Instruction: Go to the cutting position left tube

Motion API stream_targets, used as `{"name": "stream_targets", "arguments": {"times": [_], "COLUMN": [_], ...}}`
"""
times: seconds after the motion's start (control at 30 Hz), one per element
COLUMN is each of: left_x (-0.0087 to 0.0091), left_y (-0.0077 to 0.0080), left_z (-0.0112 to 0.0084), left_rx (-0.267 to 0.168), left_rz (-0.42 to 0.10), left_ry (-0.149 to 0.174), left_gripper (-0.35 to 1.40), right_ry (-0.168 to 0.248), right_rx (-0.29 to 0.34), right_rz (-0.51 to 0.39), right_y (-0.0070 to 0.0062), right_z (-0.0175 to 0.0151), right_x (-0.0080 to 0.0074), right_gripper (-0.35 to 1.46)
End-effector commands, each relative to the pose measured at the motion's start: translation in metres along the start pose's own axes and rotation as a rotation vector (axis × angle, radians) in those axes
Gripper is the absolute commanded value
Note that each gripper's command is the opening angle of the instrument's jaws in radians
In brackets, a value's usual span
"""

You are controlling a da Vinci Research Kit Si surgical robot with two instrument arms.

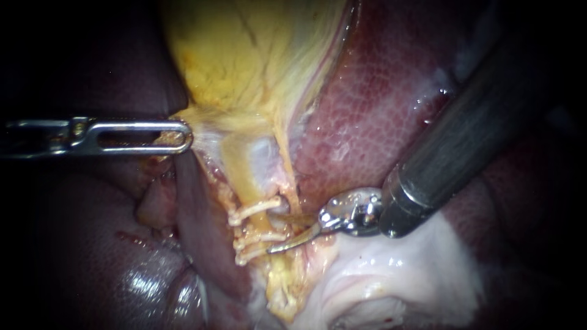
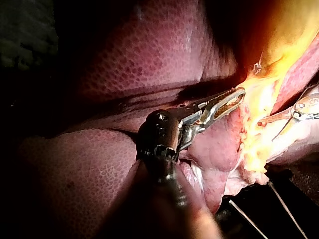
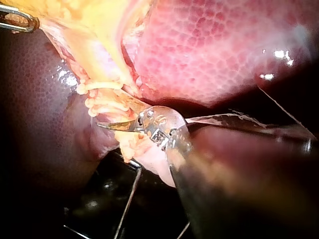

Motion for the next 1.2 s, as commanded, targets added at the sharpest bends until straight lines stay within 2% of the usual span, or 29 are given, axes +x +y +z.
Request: {"name": "stream_targets", "arguments": {"times": [0.03, 0.27, 0.47, 0.53, 0.73, 0.8, 0.87, 1.03, 1.2], "left_x": [0.0000, 0.0000, 0.0000, 0.0000, 0.0000, 0.0000, -0.0001, -0.0002, -0.0003], "left_y": [0.0000, 0.0000, 0.0000, 0.0000, 0.0002, 0.0003, 0.0003, 0.0004, 0.0006], "left_z": [0.0000, 0.0000, 0.0000, 0.0000, 0.0000, 0.0000, 0.0001, 0.0001, 0.0002], "left_rx": [0.000, 0.000, 0.000, 0.000, -0.001, -0.001, -0.004, -0.004, -0.007], "left_rz": [0.000, 0.000, 0.000, 0.000, 0.000, 0.000, 0.000, -0.001, -0.001], "left_ry": [0.000, 0.000, 0.000, 0.000, 0.003, 0.003, 0.001, 0.001, 0.000], "left_gripper": [-0.35, -0.35, -0.35, -0.35, -0.35, -0.35, -0.35, -0.35, -0.35], "right_ry": [0.001, 0.001, 0.029, 0.056, 0.092, 0.095, 0.102, 0.085, 0.081], "right_rx": [-0.003, -0.014, -0.014, -0.003, 0.115, 0.176, 0.203, 0.261, 0.313], "right_rz": [0.001, 0.006, 0.010, 0.012, 0.010, 0.009, 0.011, 0.020, 0.034], "right_y": [0.0002, 0.0016, 0.0024, 0.0023, 0.0012, 0.0005, -0.0001, -0.0017, -0.0026], "right_z": [0.0001, 0.0009, 0.0018, 0.0019, 0.0021, 0.0023, 0.0026, 0.0042, 0.0056], "right_x": [0.0000, 0.0000, -0.0002, -0.0002, 0.0001, 0.0002, 0.0002, -0.0001, -0.0005], "right_gripper": [1.14, 1.21, 1.28, 1.28, 1.28, 1.28, 1.28, 1.28, 1.28]}}
